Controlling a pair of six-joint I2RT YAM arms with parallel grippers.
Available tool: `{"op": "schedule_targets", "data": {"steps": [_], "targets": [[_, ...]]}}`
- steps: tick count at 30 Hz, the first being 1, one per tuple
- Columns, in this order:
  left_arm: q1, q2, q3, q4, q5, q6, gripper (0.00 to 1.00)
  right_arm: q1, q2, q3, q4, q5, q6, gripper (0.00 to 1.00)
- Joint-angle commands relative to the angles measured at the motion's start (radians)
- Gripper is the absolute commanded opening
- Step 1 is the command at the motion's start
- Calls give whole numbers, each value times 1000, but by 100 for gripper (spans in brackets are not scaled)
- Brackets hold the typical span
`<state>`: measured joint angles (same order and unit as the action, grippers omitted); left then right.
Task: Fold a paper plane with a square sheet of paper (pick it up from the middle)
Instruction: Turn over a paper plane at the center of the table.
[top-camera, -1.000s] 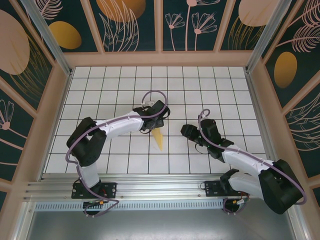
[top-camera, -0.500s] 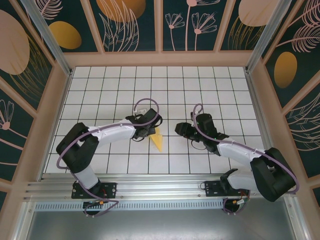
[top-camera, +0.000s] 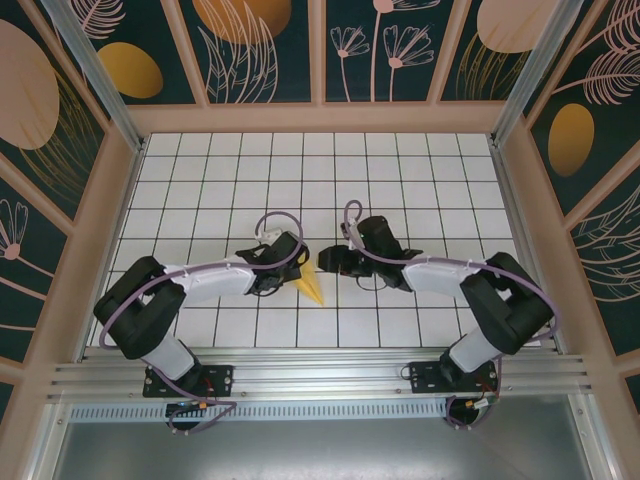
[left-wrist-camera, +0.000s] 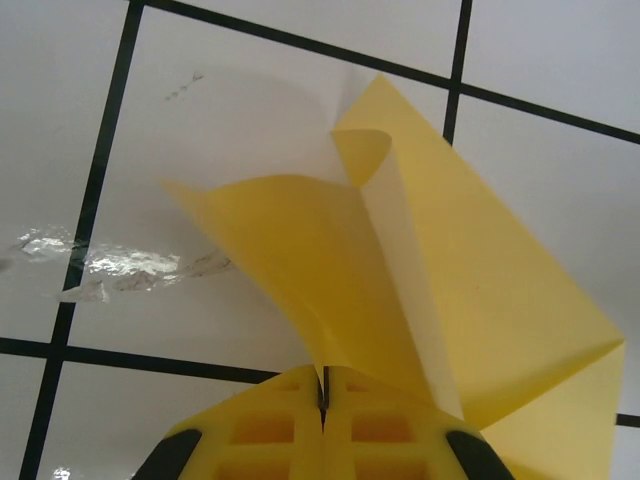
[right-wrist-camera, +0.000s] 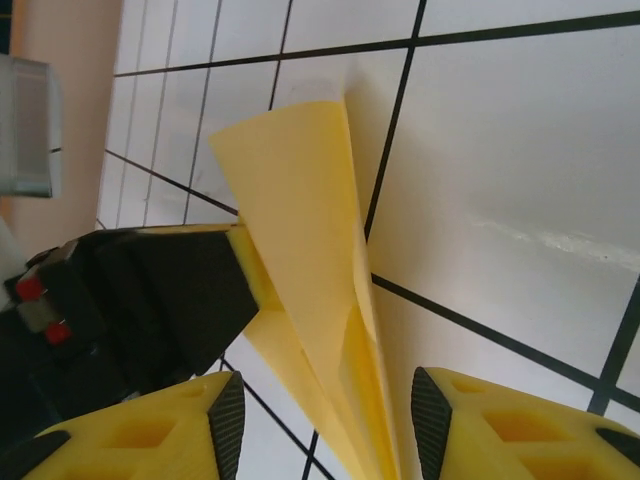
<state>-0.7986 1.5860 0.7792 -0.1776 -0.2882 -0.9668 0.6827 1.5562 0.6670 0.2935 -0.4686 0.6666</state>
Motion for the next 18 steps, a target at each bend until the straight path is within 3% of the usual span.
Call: {"op": "schedule_targets", "data": {"steps": [1, 5, 18], "targets": [[6, -44, -29, 64, 7, -16, 2, 5, 41, 27, -33, 39, -14, 52], [7, -48, -34, 71, 9, -9, 3, 11, 73, 42, -22, -22, -43, 52], [7, -44, -29, 80, 20, -1, 3, 64, 135, 115, -76, -26, -106, 50]]}}
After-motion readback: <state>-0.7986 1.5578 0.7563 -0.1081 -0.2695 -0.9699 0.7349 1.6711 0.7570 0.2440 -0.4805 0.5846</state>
